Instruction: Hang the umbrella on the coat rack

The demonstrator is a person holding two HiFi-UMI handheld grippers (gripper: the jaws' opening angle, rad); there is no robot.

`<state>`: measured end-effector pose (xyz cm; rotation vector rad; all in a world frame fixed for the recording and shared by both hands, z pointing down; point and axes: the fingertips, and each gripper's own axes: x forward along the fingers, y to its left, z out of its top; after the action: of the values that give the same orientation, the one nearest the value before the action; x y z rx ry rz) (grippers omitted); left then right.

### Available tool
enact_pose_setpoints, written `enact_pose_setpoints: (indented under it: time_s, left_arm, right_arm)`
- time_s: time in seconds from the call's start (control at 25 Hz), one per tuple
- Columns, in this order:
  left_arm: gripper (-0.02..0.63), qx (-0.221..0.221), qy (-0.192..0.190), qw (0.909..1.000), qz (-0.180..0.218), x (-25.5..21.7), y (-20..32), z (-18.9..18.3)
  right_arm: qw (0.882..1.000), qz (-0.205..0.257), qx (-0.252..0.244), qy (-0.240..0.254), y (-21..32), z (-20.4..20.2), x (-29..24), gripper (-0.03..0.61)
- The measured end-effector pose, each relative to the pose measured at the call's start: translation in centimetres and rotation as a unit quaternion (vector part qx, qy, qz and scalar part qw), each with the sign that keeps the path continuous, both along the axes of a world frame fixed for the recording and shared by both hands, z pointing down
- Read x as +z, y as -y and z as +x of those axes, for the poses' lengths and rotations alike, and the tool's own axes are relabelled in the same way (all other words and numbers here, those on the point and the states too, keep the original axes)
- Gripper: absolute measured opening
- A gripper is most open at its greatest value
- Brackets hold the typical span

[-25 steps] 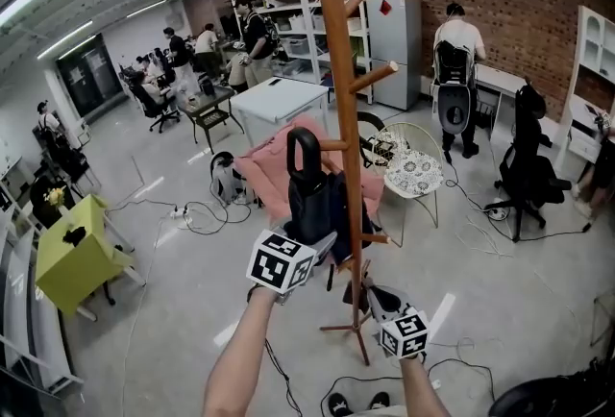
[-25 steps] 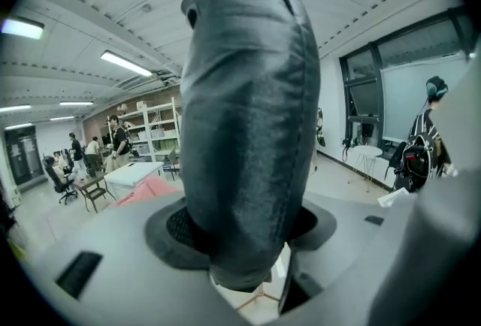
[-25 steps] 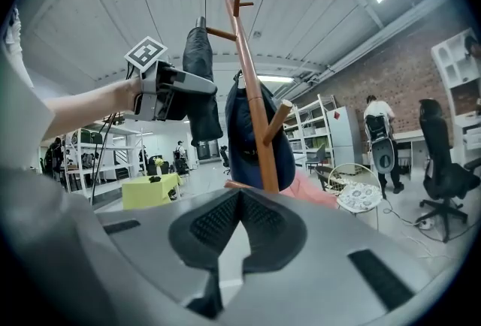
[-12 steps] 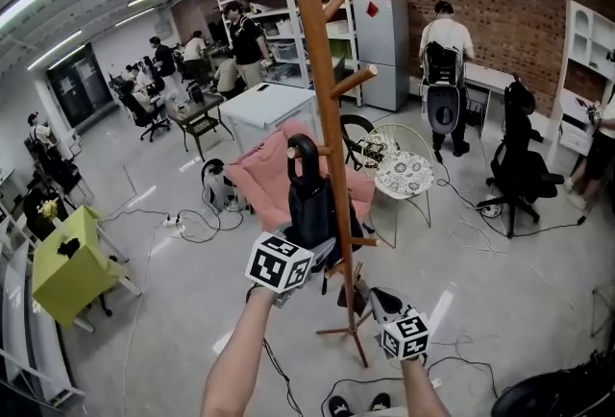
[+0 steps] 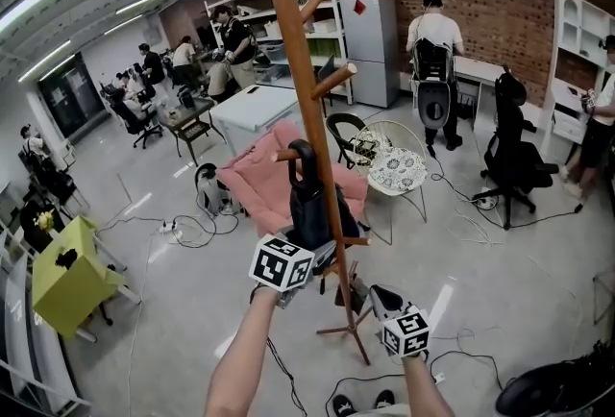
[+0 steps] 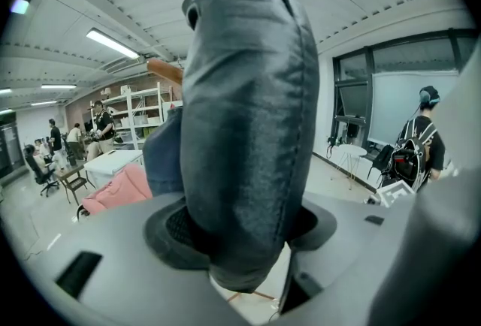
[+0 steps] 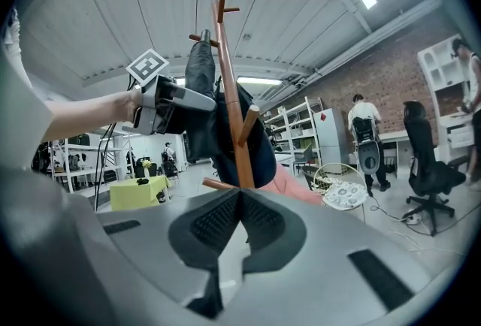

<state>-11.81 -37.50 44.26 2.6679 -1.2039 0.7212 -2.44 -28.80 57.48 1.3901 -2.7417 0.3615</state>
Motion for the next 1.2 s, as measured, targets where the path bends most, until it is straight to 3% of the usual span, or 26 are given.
enact_pose_setpoints:
  time_s: [0.84, 1.2]
  left_arm:
    - [0.27, -0.004, -0.04, 0.9991, 0.01, 0.8, 1.2, 1.9]
    - [0.288, -0.064, -0.061, 0.9946, 0.054, 0.1, 0.9, 0.1]
  right_arm:
    - [0.999, -0.032, -0.018, -0.008, -0.9, -1.2, 1.5, 0.003]
    - [0.999, -0.037, -0.031, -0.01, -1.2, -1.7, 1.8, 0.003]
